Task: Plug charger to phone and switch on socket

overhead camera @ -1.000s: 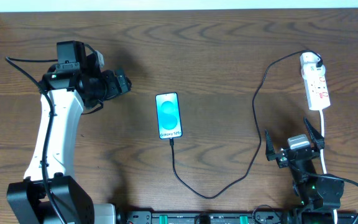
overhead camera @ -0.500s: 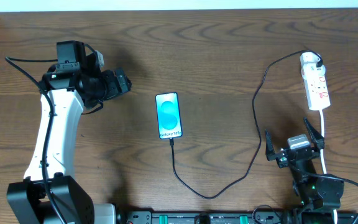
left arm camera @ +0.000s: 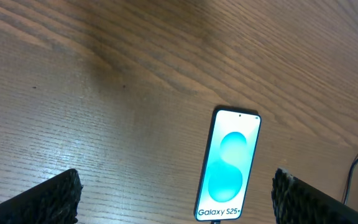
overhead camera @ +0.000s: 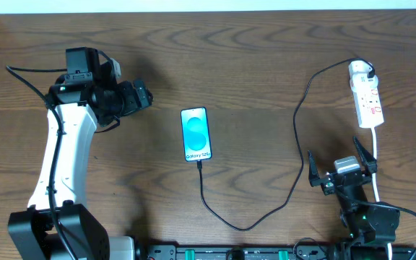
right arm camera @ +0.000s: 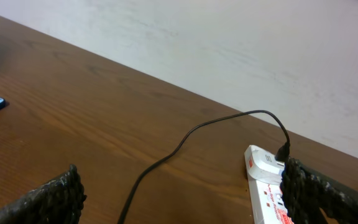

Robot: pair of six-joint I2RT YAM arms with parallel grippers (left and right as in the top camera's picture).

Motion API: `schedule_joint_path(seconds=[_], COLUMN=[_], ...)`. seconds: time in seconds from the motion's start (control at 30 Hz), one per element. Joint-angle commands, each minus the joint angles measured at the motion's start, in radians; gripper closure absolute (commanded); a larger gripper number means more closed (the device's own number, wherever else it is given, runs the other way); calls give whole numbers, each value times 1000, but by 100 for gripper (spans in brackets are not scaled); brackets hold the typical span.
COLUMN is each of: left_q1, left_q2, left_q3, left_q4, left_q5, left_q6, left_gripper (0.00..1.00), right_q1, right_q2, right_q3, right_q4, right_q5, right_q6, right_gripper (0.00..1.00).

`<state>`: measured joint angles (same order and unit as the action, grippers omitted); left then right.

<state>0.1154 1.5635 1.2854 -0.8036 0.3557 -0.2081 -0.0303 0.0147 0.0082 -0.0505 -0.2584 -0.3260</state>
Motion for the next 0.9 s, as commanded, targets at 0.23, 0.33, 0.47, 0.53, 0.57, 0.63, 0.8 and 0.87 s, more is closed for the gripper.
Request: schedule_joint_path(seconds=[0.23, 0.33, 0.47, 0.53, 0.57, 0.63, 0.8, 0.87], left_q1=[2, 2, 2, 2, 2, 2, 2, 2], left_q2=[3, 3, -5, -22, -34, -69, -186, -248], left_q3=[11, 11, 10, 10, 8, -5, -56, -86], left_q4=[0, 0, 0, 0, 1, 6, 84, 126], left_q5=[-11, -53, -69, -109, -119, -135, -137, -135], left_q6=[9, 9, 10, 9, 10, 11, 65, 100], left_gripper=[3, 3, 3, 3, 3, 3, 3, 3], right_q1=[6, 6, 6, 6, 6, 6, 6, 6], right_q2=[-9, -9, -9, -9, -9, -9, -9, -9], right_q3=[-3, -3, -3, -3, -3, -3, -3, -3], right_q4=[-2, -2, -2, -2, -2, -2, -2, -2], right_q5=[-10, -10, -10, -10, -10, -10, -10, -10], right_q6=[0, 0, 0, 0, 0, 0, 0, 0], right_gripper=[1, 1, 1, 1, 1, 1, 1, 1])
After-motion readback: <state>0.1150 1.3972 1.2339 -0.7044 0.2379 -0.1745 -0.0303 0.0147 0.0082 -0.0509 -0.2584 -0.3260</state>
